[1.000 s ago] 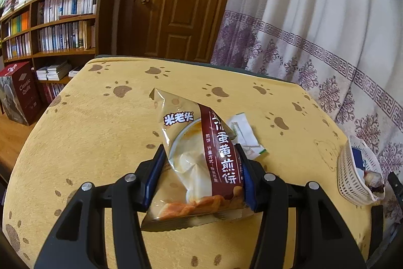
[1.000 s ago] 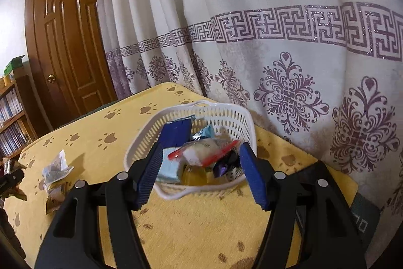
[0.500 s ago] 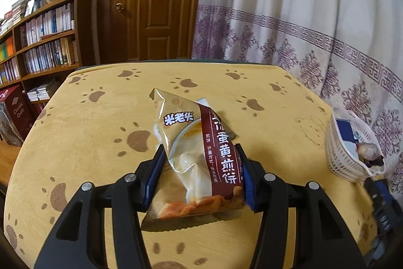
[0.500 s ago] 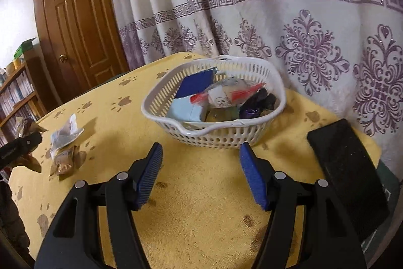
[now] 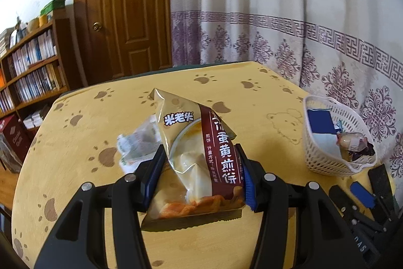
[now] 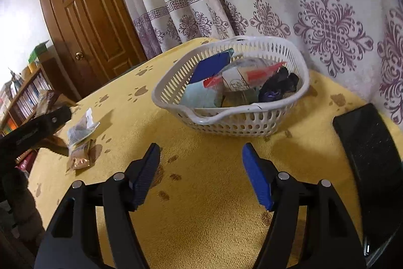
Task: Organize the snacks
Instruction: 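Carry the biscuit bag into the white basket and open the left gripper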
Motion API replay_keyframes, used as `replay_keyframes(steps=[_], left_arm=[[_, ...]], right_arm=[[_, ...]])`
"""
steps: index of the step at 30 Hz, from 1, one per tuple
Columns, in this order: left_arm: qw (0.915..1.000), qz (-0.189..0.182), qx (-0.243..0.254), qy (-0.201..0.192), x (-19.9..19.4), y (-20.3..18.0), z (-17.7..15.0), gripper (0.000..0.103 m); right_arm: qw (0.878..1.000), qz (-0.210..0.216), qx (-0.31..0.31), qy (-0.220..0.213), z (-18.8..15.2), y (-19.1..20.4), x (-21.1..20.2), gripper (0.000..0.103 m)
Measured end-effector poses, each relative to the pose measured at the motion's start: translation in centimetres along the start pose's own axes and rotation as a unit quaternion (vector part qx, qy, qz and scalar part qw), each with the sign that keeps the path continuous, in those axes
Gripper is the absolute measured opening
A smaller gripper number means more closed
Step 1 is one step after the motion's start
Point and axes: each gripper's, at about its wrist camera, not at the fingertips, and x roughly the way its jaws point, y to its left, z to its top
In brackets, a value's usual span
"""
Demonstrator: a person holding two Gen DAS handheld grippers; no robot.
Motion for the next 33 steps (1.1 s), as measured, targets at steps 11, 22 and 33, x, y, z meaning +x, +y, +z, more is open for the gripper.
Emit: replay_keyframes(steps=[11,22,33], left_arm=[[0.9955,-0.077,0.055,-0.006,1.5,-7.1,2.5,0.053],[0.9745,-0.215,0.059,0.026,4.7,-11.9,5.9,0.054],[0.9651,-0.255,0.058,0.015,4.5,-11.2,6.8,0.074]], right_arm=[[1.000,0.021,0.021,-0.007,-0.3,-0.7,-0.3,0.070],[0.999,0.017,0.036,-0.013,-0.3,-1.2,-0.6,0.070],[0.999,0.016,0.043,-0.011,-0.2,-1.4,-0.4,0.070]])
